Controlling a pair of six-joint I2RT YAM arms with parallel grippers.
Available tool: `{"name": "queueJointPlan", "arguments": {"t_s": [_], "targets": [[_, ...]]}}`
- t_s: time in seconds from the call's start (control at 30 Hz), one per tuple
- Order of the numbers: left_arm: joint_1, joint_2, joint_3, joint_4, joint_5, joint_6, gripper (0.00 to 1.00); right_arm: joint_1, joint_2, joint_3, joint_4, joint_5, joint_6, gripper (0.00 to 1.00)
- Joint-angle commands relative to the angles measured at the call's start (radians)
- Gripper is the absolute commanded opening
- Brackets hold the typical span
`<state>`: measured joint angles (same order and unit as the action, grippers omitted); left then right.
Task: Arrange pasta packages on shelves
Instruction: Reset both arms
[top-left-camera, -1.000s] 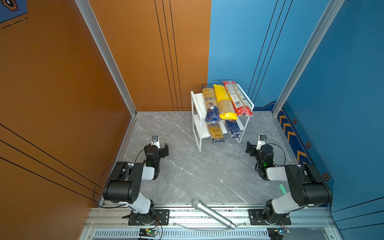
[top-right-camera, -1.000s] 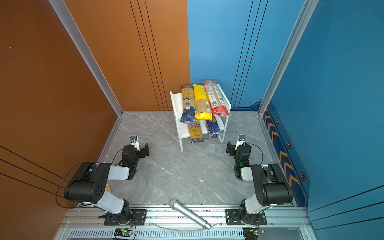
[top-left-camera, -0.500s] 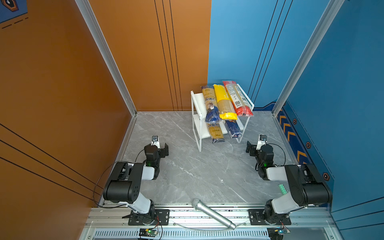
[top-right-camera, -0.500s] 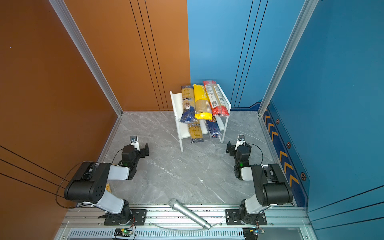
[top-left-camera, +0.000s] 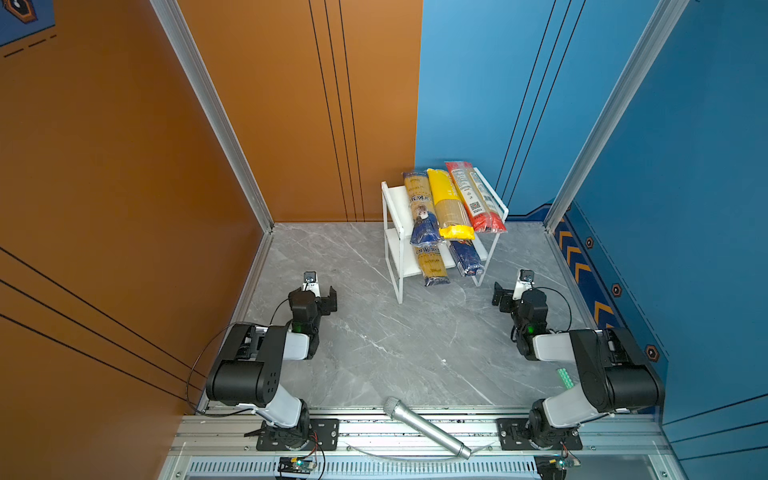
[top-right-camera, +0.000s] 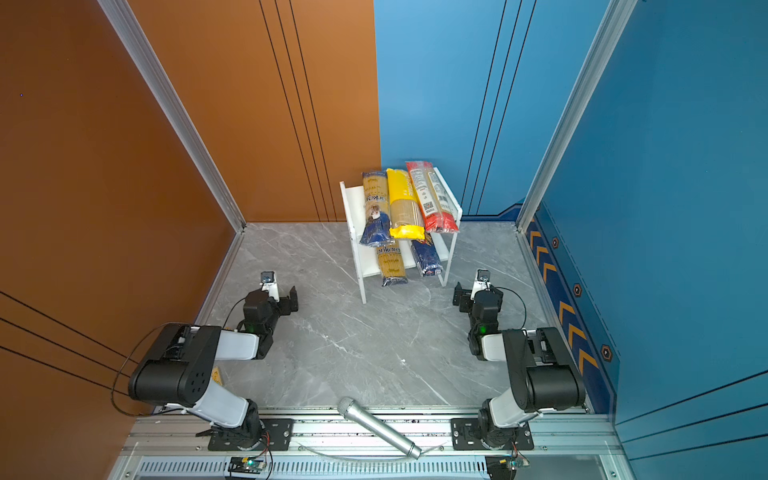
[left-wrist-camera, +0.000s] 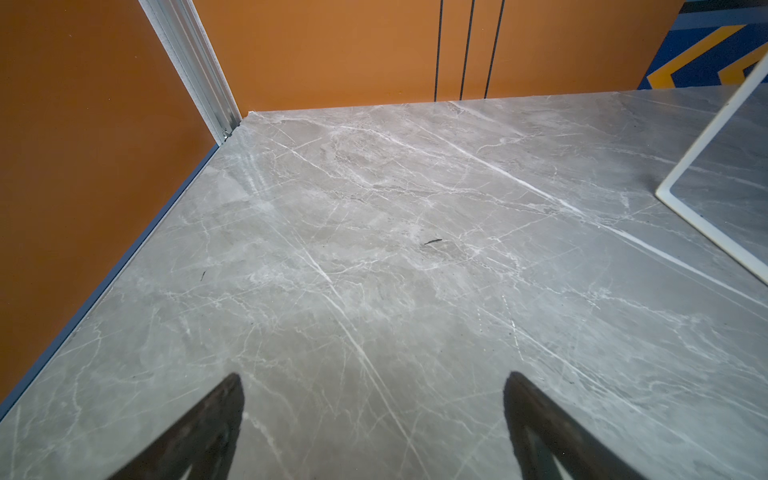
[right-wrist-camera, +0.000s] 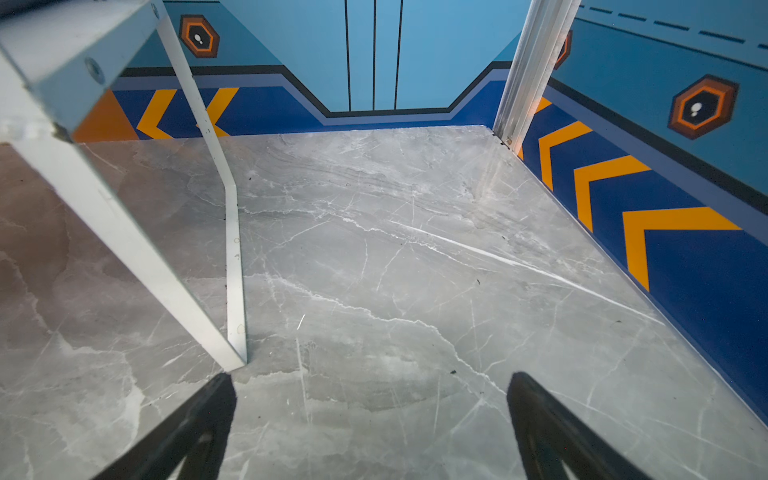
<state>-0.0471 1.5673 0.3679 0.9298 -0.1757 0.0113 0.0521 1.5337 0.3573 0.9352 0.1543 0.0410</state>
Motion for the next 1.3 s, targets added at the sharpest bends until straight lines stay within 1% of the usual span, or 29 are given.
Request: {"name": "queueJointPlan", "arguments": {"t_s": [0.0,1.27], "targets": [[0.003,-0.001,0.010,0.000,0.004,0.010,0.98,-0.007,0.013,0.008,-0.010,-0.021,0.002,1.00],[0.007,-0.002,0.012,-0.001,0.010,0.009,0.98,-0.015,0.014,0.011,-0.017,-0.035,0.006,1.00]]}}
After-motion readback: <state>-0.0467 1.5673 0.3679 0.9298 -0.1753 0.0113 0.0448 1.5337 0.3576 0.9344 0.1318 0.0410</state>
